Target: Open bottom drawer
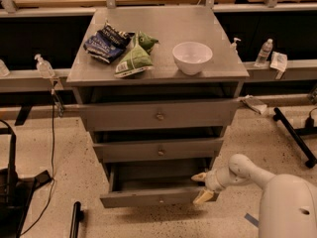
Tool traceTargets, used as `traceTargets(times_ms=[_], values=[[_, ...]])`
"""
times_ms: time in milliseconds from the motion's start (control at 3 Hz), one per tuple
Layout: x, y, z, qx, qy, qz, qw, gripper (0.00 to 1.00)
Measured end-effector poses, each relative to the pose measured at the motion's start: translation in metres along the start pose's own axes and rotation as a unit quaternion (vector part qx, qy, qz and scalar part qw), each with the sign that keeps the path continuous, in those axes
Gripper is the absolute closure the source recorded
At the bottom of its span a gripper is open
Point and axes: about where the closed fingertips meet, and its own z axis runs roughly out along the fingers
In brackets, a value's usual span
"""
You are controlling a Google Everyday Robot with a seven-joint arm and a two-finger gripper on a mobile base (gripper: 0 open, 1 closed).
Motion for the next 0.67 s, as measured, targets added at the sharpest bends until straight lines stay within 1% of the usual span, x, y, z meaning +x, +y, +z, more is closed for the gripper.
traceTargets(times_ms=[333,667], values=[[-0.0041,-0.0151,-0.0063,0.008,0.01,-0.007,0.9999,0.63],[0.003,-0.025,-0.0064,0.012,0.024,0.003,0.9996,0.87]])
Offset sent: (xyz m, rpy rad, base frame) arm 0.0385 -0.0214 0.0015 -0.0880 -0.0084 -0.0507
